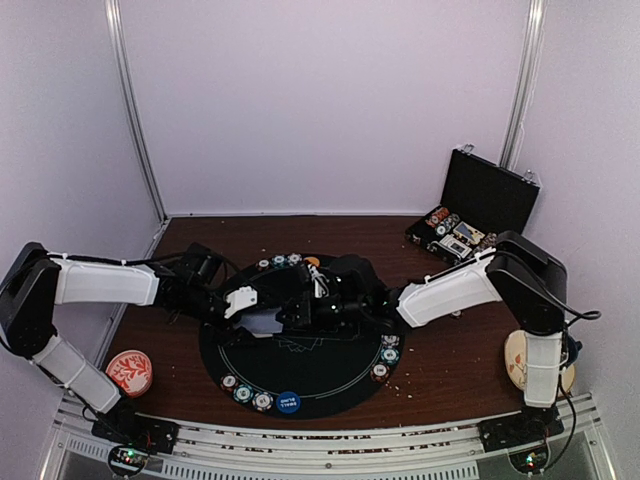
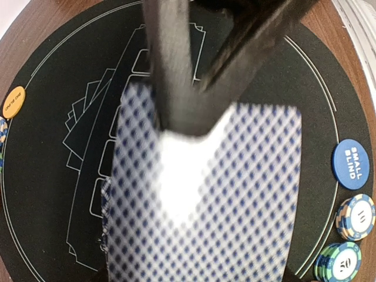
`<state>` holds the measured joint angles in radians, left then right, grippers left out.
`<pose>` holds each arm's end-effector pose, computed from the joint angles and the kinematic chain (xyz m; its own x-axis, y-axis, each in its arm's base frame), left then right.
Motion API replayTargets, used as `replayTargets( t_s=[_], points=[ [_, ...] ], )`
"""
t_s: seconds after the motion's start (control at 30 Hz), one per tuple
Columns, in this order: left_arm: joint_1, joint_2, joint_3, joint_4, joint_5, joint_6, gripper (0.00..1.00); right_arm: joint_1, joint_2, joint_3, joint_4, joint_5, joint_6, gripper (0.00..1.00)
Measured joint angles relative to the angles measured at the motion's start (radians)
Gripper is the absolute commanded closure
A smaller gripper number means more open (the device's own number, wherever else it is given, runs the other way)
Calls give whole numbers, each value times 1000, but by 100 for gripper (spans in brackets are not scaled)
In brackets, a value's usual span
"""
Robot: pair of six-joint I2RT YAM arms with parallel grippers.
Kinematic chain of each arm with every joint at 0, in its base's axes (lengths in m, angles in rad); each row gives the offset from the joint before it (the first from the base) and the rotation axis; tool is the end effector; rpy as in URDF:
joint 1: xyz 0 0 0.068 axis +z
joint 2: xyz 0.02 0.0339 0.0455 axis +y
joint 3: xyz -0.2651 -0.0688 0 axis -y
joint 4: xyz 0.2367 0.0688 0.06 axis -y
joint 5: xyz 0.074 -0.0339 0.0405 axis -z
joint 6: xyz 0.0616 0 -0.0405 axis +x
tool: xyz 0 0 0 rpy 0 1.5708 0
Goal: Distribute texas hold em gaming equipment
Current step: Pick up the poker card from the face-down deck piles, then distribute the poker card in the small blind area.
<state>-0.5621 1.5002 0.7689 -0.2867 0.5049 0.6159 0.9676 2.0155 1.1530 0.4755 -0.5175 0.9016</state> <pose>0.2250 -0.1770 0.1557 -0.1942 0.7199 -0.6664 0.9722 0.2320 -0.0327 0.2311 0.3893 0.1639 -0.8980 -0.1021 -0.4280 -0.4373 0.3156 0.8421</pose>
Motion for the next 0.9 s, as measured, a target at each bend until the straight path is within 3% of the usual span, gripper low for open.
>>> replayTargets(
  t_s=[0.27, 0.47, 0.63, 0.9],
  points=[
    [0, 11, 6, -2, -24, -1, 91, -42, -173, -224, 76, 67, 40, 100],
    [0, 23, 11, -1, -48, -9, 91, -23, -380, -484, 159, 261, 99, 100],
    [10, 29, 14, 0, -68, -21, 91, 112, -461, -620, 190, 522, 143, 100],
    [28, 32, 25, 2, -86, -34, 91, 400, -391, -652, 238, 912, 243, 100]
  ],
)
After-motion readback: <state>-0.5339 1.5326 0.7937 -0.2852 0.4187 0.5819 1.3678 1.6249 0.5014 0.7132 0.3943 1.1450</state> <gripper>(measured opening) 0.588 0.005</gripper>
